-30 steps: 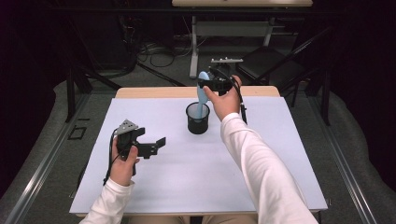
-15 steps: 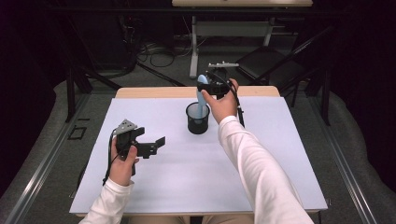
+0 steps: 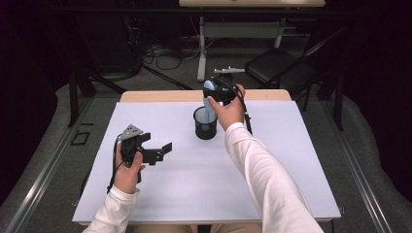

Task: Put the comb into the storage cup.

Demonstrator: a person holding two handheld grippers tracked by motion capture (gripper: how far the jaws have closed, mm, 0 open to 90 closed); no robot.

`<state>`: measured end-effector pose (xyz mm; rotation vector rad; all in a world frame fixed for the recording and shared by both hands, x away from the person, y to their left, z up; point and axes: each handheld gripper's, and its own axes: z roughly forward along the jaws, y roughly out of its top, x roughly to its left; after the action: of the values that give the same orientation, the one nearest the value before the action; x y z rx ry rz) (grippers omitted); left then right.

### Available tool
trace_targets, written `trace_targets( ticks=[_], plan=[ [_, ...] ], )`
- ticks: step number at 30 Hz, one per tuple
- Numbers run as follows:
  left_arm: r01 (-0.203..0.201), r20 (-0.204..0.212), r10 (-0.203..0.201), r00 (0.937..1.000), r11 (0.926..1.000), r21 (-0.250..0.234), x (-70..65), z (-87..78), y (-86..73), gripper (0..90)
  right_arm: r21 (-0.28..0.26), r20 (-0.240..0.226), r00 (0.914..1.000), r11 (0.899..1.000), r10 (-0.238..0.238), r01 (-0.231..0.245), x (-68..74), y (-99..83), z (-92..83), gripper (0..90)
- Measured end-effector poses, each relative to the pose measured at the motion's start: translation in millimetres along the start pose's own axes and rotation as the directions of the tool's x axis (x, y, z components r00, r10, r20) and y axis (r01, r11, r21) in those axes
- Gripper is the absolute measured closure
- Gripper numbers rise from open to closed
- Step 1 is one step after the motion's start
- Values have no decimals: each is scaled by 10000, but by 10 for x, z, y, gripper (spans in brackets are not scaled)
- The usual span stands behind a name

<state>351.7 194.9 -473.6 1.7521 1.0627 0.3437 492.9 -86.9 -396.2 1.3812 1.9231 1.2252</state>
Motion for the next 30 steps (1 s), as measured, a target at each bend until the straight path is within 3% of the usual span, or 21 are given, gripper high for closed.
trace_targets(
  ticks=[18,30],
  plan=[
    [10,21,-10,10000,10000,50,-13,15,-11,4,269,-117,9994,9991,-325,328,39,-67,43,489],
    [45,24,-45,10000,10000,-10,-11,6,-10,4,286,-205,9994,9992,-282,288,58,-79,45,471]
  ],
)
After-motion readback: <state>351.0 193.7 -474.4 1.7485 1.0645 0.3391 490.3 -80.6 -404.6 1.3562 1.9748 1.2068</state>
